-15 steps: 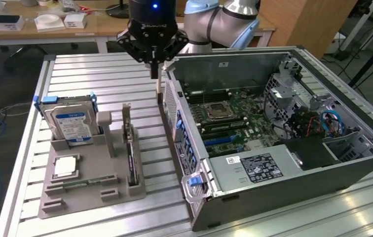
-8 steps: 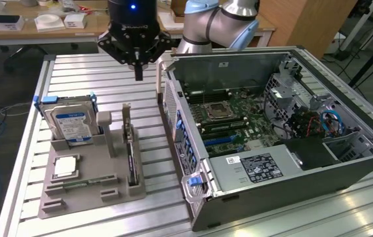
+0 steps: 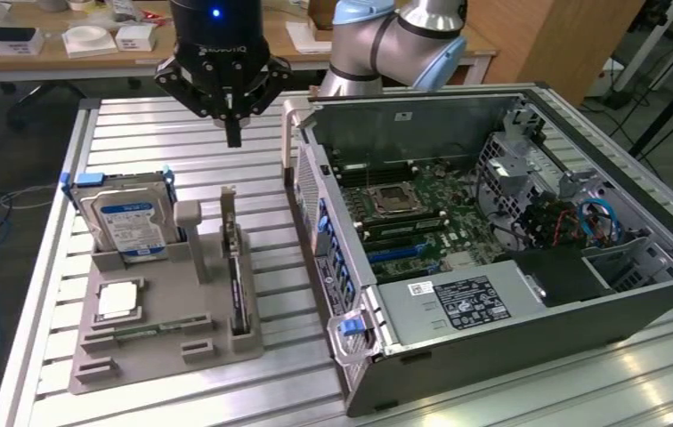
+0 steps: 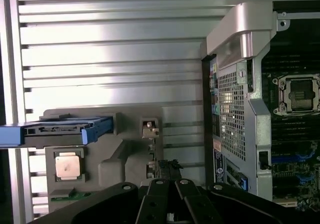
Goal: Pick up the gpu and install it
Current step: 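Reach for the gpu, then pick up the gpu and move the gpu toward the slot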
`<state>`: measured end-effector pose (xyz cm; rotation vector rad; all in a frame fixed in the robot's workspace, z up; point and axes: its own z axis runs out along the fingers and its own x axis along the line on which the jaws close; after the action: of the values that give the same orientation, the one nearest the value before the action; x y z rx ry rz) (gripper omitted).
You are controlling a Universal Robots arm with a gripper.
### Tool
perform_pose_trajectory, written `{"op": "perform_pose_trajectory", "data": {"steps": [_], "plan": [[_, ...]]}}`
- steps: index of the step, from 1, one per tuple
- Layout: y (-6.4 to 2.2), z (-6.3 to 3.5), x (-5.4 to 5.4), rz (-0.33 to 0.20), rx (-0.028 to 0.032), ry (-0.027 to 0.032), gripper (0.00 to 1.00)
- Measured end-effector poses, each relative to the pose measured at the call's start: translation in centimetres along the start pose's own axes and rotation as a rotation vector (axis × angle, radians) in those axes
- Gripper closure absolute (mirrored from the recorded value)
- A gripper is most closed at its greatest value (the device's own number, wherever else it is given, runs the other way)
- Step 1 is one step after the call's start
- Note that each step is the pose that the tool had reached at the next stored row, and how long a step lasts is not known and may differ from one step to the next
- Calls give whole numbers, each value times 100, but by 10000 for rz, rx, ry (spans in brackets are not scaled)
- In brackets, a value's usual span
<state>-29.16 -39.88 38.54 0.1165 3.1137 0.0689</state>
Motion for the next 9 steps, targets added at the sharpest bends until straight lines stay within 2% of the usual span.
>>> {"op": "perform_pose_trajectory", "data": {"steps": [9], "plan": [[0,0,0,0,0,0,89]]}}
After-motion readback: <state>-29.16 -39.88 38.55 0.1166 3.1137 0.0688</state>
